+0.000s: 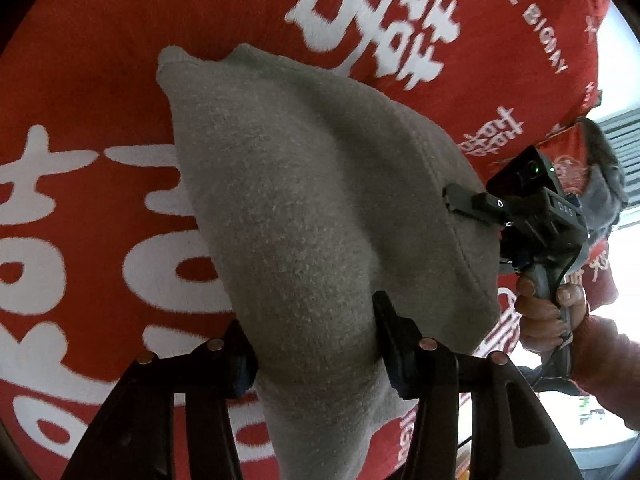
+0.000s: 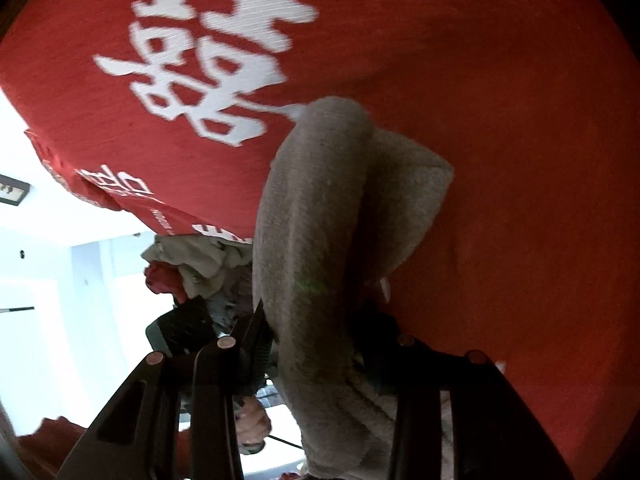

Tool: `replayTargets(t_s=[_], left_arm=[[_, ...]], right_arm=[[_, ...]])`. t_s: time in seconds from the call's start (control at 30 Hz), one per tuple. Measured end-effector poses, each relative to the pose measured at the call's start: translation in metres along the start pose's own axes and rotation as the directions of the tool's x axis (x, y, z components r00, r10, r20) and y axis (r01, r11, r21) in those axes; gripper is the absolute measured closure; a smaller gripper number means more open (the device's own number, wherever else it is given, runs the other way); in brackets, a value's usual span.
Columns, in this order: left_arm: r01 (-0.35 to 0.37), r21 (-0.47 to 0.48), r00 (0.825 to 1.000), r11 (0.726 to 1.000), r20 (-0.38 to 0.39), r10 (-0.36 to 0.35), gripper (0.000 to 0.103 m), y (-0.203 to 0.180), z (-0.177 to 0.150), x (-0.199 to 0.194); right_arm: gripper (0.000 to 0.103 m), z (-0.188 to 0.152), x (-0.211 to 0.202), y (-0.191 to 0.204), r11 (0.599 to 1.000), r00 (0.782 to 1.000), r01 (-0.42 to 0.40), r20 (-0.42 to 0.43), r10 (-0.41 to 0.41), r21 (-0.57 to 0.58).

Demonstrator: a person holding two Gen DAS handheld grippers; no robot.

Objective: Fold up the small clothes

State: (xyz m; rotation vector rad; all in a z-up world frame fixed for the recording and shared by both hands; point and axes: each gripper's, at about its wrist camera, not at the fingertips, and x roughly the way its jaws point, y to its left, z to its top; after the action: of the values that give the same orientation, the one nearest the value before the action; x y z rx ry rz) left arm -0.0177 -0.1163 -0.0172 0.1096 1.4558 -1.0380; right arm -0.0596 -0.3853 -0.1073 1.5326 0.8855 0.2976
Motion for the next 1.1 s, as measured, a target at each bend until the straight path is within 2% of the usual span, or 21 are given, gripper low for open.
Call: replayTargets(t_s=[0.17,0.33,0.47,0.6,0.67,0.7,0.77,0.8,0.87,0.93,0.97,1.0,1.03,1.1], left_arm=[[0.008,0.011,1.000,1.000,0.019,-0.008,0.051,0.008,-0.020,-0.038],[-0.027,0.005,0.999,1.000,0.023,0.027,0.051,0.033,-0.054,-0.082],[-0.066,-0.031,0.998,0.997,0.011,0.066,0.051,0.057,-0.076,-0.090],[-0.108,-0.055,0.994,0.993,0.019,0.109,0.051,0.093,-0.098,-0.092],[-0.150,-0.057,0.988,0.987,0.029,0.151,0.051,0.108,-0.105,-0.082],[-0.188,-0.055,0.982,0.981,0.023,0.190,0.051,0.116,-0.108,-0.075],[-0.254,-0.067,0.967,0.965,0.002,0.254,0.043,0.130,-0.114,-0.063],[-0.248,-0.081,0.968,0.965,0.015,0.250,0.038,0.132,-0.114,-0.064],[-0.248,-0.099,0.967,0.964,0.027,0.252,0.037,0.133,-0.116,-0.070],[-0.314,-0.092,0.948,0.945,0.032,0.318,0.021,0.128,-0.118,-0.077],[-0.340,-0.086,0.938,0.937,0.040,0.344,0.020,0.125,-0.120,-0.081],[-0.353,-0.082,0.933,0.932,0.049,0.357,0.020,0.122,-0.121,-0.086],[-0.359,-0.084,0.930,0.930,0.058,0.364,0.020,0.118,-0.123,-0.091],[-0.364,-0.093,0.925,0.927,0.077,0.371,0.019,0.115,-0.126,-0.100]], right_arm=[[0.061,-0.034,0.000,0.031,1.000,1.000,-0.004,0.001,0.004,-0.009],[0.061,-0.080,0.029,0.052,1.000,1.000,-0.021,-0.015,0.021,0.005],[0.061,-0.110,0.067,0.055,1.000,0.999,-0.027,-0.046,0.027,0.009],[0.061,-0.123,0.107,0.044,1.000,0.998,-0.016,-0.062,0.017,0.017],[0.061,-0.121,0.121,0.036,1.000,0.997,0.018,-0.069,-0.017,0.012],[0.061,-0.120,0.129,0.031,0.998,0.995,0.062,-0.073,-0.062,-0.003],[0.061,-0.116,0.143,0.027,0.984,0.981,0.175,-0.080,-0.177,-0.032],[0.059,-0.113,0.144,0.023,0.971,0.970,0.234,-0.065,-0.236,-0.044],[0.054,-0.110,0.142,0.020,0.962,0.961,0.271,-0.055,-0.272,-0.033],[0.046,-0.113,0.133,0.025,0.945,0.945,0.324,-0.025,-0.325,-0.039],[0.042,-0.117,0.129,0.028,0.935,0.936,0.352,-0.011,-0.353,-0.040],[0.032,-0.121,0.124,0.031,0.926,0.926,0.376,-0.004,-0.377,-0.038],[0.029,-0.129,0.118,0.036,0.915,0.916,0.401,0.007,-0.401,-0.038],[0.029,-0.140,0.112,0.047,0.909,0.910,0.414,0.026,-0.413,-0.053]])
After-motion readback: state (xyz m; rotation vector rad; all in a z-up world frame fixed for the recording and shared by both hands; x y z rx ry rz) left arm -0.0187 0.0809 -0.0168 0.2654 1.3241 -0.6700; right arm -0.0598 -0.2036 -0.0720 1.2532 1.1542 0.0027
